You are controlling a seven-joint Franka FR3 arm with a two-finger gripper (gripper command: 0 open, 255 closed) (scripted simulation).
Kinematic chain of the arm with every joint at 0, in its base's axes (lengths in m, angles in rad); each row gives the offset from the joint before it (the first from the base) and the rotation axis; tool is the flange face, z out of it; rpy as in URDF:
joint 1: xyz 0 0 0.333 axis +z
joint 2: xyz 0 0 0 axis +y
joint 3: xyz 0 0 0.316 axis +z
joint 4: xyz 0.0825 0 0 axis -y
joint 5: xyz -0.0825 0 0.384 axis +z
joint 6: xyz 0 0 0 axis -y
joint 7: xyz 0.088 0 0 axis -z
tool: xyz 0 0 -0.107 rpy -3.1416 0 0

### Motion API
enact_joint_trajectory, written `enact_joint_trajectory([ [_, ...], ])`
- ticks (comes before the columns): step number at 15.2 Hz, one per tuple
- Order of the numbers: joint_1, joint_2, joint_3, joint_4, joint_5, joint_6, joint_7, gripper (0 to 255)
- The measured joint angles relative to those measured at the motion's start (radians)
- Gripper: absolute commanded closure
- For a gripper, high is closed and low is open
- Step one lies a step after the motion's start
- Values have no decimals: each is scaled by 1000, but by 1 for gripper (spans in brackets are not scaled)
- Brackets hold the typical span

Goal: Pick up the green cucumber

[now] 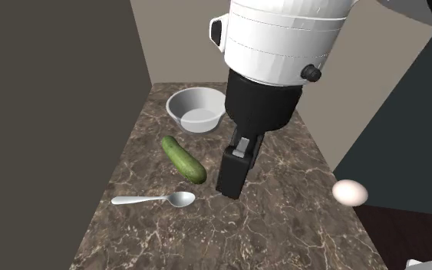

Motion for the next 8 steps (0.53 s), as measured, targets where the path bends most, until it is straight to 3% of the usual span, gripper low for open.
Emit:
enact_joint_trajectory([
  [8,-33,312,-22,244,-52,10,112,0],
])
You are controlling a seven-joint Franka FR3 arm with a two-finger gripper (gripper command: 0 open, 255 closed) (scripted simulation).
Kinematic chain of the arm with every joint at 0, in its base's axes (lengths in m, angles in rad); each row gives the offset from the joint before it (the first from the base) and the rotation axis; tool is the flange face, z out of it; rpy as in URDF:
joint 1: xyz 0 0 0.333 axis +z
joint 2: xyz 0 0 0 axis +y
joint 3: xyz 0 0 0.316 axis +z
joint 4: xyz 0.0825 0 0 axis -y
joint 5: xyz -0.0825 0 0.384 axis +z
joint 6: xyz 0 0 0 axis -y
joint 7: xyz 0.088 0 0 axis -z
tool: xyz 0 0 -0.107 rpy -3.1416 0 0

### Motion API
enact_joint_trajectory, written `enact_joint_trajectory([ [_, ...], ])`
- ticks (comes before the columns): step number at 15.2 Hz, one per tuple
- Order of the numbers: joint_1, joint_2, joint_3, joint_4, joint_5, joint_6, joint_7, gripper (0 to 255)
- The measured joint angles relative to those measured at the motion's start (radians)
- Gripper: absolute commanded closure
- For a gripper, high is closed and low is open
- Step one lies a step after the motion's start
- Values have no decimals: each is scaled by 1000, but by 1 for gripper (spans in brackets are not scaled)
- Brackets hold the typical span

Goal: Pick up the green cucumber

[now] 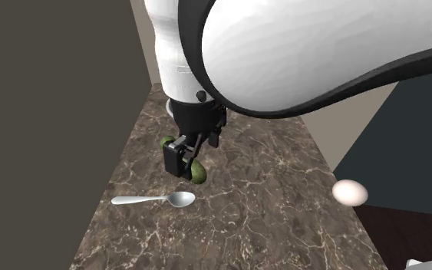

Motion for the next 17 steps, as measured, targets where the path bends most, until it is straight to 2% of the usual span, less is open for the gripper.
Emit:
enact_joint_trajectory([
  [5,-15,193,-24,181,-21,-26,64,0],
  [10,-41,393,-53,415,-27,-97,107,0],
  [13,-43,432,-56,433,-27,-82,116,0],
  [17,-44,442,-56,398,-27,-37,119,0],
])
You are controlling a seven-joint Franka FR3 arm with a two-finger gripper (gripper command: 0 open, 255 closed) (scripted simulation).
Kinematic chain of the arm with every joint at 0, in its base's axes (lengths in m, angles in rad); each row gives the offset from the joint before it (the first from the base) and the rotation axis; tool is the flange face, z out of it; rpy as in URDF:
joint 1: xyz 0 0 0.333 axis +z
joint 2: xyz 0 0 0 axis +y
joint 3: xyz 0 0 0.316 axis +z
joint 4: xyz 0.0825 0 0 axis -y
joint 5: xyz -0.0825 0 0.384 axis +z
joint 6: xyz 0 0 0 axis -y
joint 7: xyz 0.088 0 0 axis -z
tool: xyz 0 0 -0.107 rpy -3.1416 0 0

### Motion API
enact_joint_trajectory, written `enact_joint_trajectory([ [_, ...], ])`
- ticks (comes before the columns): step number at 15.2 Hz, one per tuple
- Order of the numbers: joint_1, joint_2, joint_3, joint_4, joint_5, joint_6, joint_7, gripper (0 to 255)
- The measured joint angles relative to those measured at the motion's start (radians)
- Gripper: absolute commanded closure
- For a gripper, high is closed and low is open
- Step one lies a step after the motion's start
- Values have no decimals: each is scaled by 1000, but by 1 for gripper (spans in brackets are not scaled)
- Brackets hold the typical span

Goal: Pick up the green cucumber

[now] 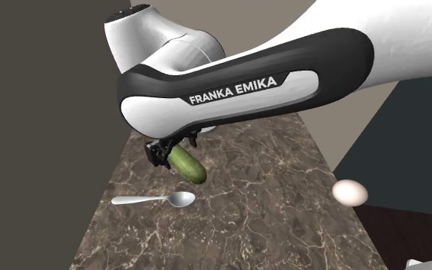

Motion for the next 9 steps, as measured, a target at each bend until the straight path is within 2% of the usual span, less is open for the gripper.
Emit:
enact_joint_trajectory([
  [1,0,5,0,-3,0,8,2,0],
  [2,1,7,0,-6,0,13,2,255],
  [9,1,8,1,-7,0,17,3,255],
])
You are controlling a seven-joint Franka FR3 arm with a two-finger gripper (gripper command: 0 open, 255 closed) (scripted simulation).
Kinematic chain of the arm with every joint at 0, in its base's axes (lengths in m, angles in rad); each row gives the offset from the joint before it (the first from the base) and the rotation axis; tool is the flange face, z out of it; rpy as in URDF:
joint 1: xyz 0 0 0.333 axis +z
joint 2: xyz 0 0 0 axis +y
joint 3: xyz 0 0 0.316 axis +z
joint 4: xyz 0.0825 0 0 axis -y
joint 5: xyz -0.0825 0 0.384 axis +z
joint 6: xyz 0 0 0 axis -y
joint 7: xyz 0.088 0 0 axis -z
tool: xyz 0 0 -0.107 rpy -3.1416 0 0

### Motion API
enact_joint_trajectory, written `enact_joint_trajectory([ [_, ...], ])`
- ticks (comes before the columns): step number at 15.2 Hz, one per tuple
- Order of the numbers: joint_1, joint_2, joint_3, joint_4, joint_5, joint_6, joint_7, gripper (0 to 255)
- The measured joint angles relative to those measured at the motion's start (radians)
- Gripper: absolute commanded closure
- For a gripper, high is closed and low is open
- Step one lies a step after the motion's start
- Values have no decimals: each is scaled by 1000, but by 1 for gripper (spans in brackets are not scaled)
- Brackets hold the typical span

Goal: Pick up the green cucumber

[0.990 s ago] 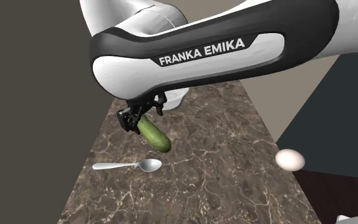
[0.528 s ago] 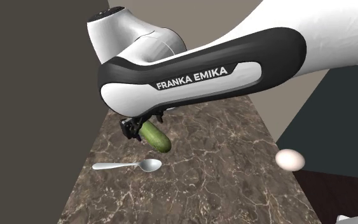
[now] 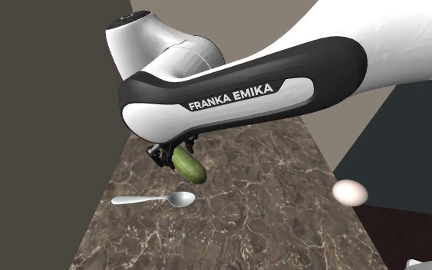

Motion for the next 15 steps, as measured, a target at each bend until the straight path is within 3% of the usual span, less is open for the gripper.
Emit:
enact_joint_trajectory([
  [6,-1,-7,-1,10,0,-18,-3,255],
  [15,-2,-20,-1,111,1,-131,-10,255],
])
